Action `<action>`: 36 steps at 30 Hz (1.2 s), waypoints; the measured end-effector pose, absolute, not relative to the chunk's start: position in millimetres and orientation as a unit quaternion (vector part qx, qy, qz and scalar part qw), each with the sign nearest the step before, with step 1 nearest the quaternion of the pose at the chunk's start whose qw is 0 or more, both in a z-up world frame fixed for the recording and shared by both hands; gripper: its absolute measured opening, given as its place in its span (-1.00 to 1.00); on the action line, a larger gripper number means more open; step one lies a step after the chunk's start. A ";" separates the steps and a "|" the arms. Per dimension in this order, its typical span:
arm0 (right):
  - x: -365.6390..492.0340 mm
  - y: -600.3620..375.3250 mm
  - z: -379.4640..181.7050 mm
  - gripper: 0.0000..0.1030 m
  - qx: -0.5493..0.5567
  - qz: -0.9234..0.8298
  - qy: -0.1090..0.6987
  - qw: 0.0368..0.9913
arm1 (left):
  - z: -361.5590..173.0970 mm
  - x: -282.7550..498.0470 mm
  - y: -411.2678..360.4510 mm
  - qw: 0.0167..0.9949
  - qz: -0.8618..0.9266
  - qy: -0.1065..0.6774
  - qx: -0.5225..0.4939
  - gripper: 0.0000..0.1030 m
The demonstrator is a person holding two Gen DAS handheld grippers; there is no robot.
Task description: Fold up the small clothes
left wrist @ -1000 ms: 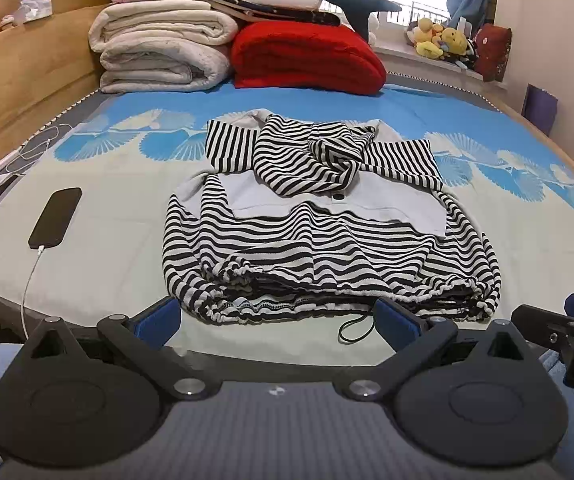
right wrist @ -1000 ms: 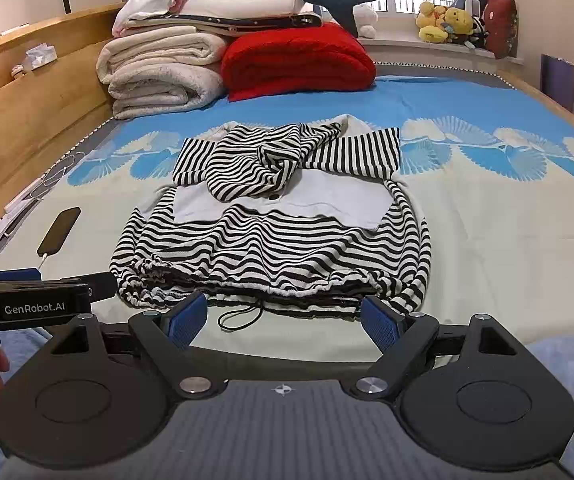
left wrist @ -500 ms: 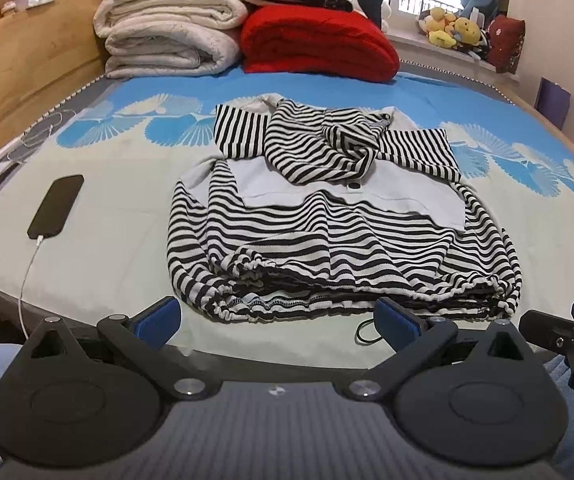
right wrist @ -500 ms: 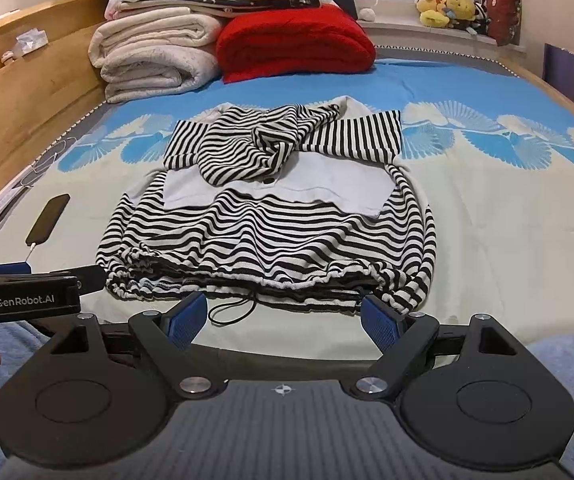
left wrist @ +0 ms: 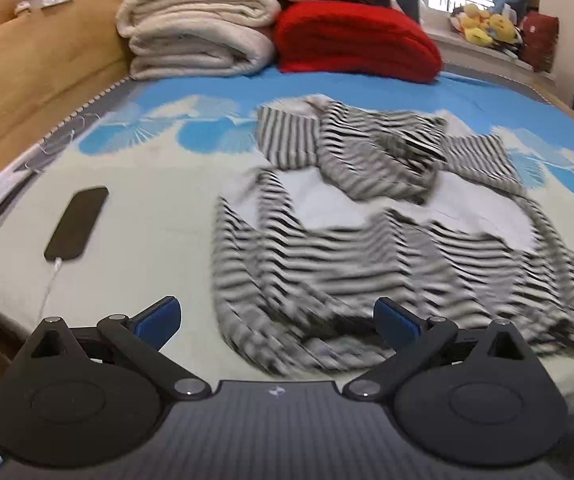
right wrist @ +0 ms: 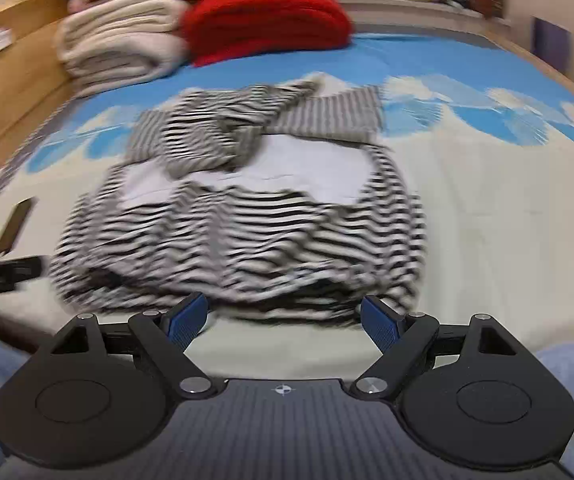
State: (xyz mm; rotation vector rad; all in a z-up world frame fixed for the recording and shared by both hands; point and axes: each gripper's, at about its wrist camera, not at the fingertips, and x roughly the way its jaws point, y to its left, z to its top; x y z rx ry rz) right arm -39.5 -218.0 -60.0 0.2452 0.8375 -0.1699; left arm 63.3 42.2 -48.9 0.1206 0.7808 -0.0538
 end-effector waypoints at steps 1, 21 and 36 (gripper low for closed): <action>-32.4 -229.4 -66.7 0.65 0.126 -0.096 0.411 0.898 | -55.1 74.6 50.0 0.923 -0.028 0.379 0.060 0.99; 46.4 -277.2 -148.7 -0.63 0.193 -0.059 0.489 0.849 | -142.4 181.2 108.0 0.836 -0.102 0.533 -0.086 -0.78; -101.4 -318.1 -60.9 -0.68 0.307 -0.028 0.467 0.829 | -75.6 41.8 152.6 0.830 -0.155 0.524 -0.113 -0.81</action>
